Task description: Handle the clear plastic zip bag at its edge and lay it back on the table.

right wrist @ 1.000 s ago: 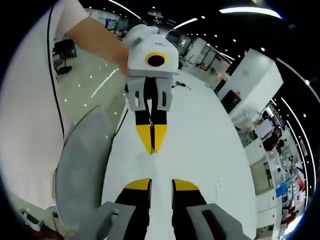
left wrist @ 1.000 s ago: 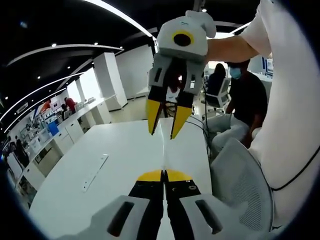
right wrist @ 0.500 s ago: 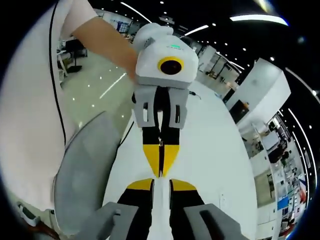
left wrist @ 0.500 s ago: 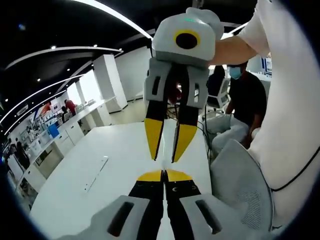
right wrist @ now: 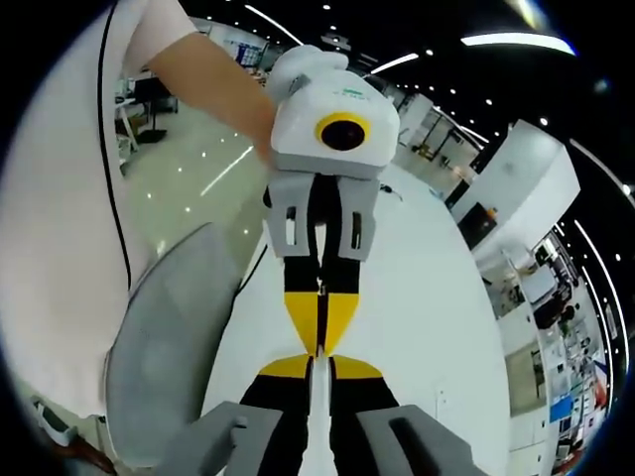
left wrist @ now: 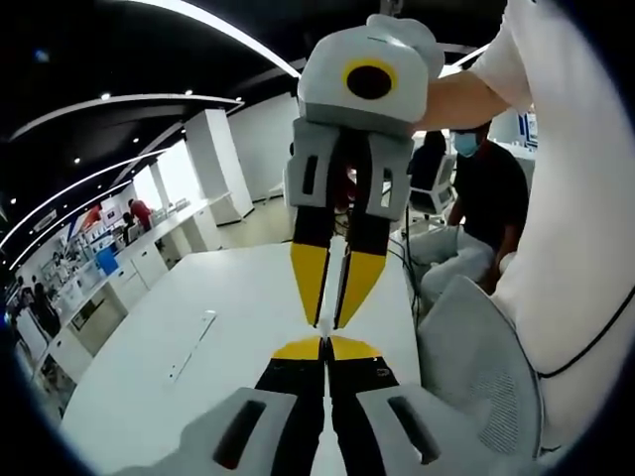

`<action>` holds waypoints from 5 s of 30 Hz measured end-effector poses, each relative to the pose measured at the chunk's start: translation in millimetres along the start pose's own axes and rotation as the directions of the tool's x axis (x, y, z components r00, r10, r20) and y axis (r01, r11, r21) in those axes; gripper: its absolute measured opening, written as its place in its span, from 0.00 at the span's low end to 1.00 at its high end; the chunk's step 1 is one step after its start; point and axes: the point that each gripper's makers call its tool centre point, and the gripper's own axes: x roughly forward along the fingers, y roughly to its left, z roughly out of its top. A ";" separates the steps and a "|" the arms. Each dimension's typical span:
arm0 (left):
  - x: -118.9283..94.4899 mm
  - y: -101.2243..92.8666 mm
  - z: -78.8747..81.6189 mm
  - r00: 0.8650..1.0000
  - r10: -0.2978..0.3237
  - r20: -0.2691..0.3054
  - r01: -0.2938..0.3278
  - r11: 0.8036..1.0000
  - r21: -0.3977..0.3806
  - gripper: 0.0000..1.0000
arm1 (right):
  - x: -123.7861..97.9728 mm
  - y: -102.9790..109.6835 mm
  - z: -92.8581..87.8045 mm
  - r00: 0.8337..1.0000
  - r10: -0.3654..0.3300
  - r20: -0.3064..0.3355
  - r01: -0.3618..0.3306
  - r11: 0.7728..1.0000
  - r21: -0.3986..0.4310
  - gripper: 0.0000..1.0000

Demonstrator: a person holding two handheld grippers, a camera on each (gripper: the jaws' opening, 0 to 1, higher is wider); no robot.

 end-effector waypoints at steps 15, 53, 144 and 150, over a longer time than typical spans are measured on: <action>-1.1 -0.9 -1.5 1.000 -0.004 -0.002 0.004 1.000 0.012 0.00 | 3.3 3.0 -6.8 1.000 0.012 -0.016 -0.012 1.000 0.012 0.03; 5.6 -12.0 -11.6 0.963 -0.015 -0.267 0.058 0.987 0.151 0.00 | 7.4 15.3 -16.9 0.992 0.023 -0.121 -0.020 0.999 0.029 0.00; 5.0 -11.4 -10.7 0.966 0.017 -0.257 0.018 0.991 0.131 0.00 | 12.7 11.4 -10.8 0.998 0.017 -0.064 -0.013 0.998 0.059 0.00; 5.6 -11.8 -13.1 0.966 0.012 -0.258 0.023 0.991 0.132 0.00 | 13.5 12.6 -14.6 0.996 0.020 -0.087 -0.015 0.998 0.063 0.00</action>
